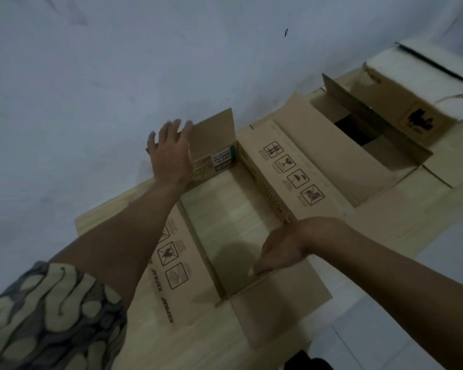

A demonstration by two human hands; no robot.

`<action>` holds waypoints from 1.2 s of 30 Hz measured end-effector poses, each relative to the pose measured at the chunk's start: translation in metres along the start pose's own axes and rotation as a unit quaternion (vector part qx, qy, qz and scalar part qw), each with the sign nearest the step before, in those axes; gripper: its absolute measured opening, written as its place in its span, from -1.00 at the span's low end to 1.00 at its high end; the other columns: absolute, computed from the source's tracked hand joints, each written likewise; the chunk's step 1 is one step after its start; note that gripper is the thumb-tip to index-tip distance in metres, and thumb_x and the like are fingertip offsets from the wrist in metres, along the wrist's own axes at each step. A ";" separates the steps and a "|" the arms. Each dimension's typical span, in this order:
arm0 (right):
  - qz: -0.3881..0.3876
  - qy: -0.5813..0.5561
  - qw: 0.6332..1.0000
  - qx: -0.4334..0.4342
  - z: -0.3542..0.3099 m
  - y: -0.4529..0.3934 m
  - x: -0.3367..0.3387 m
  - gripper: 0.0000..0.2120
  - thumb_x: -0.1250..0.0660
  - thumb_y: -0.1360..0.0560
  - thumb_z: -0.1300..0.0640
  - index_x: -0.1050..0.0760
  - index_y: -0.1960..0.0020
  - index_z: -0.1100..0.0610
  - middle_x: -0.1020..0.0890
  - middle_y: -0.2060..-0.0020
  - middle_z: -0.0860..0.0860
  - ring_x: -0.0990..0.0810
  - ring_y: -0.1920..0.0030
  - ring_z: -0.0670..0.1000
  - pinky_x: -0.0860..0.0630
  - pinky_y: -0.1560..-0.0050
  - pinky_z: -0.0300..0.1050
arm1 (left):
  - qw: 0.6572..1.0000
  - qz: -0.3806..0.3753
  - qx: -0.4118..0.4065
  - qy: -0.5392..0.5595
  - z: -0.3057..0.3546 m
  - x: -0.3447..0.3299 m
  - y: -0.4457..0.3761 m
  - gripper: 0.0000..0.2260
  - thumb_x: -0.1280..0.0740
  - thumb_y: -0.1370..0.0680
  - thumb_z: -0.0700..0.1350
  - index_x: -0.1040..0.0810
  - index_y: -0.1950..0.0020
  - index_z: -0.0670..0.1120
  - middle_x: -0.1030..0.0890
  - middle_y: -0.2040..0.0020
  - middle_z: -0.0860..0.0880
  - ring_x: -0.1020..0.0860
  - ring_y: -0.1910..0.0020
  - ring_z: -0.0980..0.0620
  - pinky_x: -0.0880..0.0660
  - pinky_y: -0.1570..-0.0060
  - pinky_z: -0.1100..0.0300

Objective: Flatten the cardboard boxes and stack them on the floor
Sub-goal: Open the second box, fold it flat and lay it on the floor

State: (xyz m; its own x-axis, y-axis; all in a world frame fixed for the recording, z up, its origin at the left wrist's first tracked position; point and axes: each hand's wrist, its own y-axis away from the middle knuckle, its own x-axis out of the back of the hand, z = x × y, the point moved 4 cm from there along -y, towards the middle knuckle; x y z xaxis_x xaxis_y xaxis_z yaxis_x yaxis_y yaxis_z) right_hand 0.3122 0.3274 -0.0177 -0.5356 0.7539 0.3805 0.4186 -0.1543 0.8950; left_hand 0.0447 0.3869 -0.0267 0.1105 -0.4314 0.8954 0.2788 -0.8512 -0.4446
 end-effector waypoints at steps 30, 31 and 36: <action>0.682 -0.044 0.728 0.060 0.049 -0.046 -0.067 -0.71 -0.32 -0.57 -0.09 -0.58 0.20 0.08 -0.60 0.29 0.00 -0.48 0.31 -0.04 -0.46 0.35 -0.10 | 0.977 -0.188 0.032 0.093 -0.022 -0.081 0.028 -0.60 -0.23 -0.59 0.13 -0.47 -0.31 -0.10 -0.56 -0.22 -0.22 -0.52 -0.19 -0.24 -0.44 -0.09 -0.09; 0.703 -0.069 0.707 0.024 0.059 -0.038 -0.063 -0.78 -0.34 -0.57 -0.03 -0.62 0.08 0.11 -0.63 0.15 0.03 -0.53 0.16 -0.01 -0.51 0.17 -0.03 | 0.979 -0.176 0.031 0.093 -0.020 -0.074 0.031 -0.56 -0.27 -0.57 0.13 -0.45 -0.35 -0.08 -0.52 -0.29 -0.21 -0.47 -0.26 -0.22 -0.40 -0.17 -0.11; 0.705 -0.282 0.625 -0.183 0.111 -0.009 -0.044 -0.63 -0.32 -0.56 -0.03 -0.47 -0.31 0.10 -0.49 -0.24 0.09 -0.42 -0.24 0.10 -0.34 -0.21 0.11 | 0.980 -0.132 0.056 0.137 0.037 -0.044 0.051 -0.44 -0.25 -0.52 0.24 -0.45 -0.37 -0.11 -0.48 -0.34 -0.17 -0.42 -0.33 -0.19 -0.39 -0.27 -0.11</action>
State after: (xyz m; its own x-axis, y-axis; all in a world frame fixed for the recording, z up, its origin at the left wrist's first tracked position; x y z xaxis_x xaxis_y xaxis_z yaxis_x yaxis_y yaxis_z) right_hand 0.4135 0.3669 -0.0688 0.5626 -0.2056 0.8008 -0.0672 -0.9768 -0.2035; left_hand 0.0895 0.3736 -0.0881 -0.2353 -0.2774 0.9315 0.3688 -0.9122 -0.1785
